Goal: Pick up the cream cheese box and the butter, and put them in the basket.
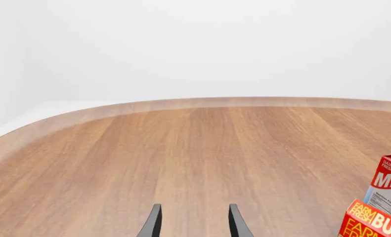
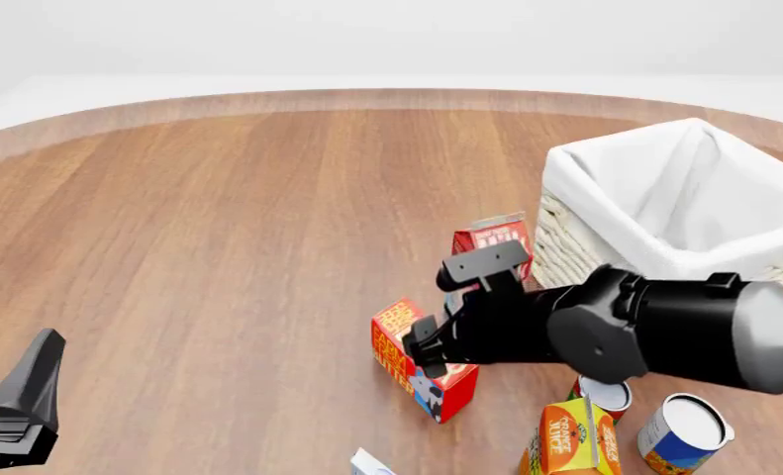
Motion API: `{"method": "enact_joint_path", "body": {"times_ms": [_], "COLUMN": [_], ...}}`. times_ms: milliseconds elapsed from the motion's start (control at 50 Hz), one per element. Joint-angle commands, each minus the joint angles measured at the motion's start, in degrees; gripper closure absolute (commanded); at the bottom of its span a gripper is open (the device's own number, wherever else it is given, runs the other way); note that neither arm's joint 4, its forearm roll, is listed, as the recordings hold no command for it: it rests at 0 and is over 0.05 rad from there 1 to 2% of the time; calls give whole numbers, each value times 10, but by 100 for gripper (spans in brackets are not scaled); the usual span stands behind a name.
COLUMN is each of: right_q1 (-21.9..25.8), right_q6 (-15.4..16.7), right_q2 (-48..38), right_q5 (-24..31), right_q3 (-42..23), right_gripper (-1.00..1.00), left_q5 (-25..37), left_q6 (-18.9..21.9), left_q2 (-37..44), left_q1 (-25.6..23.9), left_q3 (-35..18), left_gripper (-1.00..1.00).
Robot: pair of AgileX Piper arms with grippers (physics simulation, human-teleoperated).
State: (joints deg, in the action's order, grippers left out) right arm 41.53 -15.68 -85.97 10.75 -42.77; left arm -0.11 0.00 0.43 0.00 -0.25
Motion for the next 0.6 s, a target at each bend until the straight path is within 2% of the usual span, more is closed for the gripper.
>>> {"method": "enact_joint_path", "body": {"times_ms": [20,260,400,600], "right_q1": [2,4,12,4], "right_q6": [-6,-4,-12,-2], "right_q2": [-7,-15,-32,-35], "right_q5": [-4,-4,-22,-16], "right_q3": [7,8,20,15], "right_gripper": [-100,-100,-100,-100], "left_q5": [0,0,0,0], "left_q6": [0,0,0,0], "left_q2": [0,0,0,0], "left_q1": [0,0,0,0], "left_q3": [0,0,0,0], "left_gripper": [-100,-100,-100,-100]}}
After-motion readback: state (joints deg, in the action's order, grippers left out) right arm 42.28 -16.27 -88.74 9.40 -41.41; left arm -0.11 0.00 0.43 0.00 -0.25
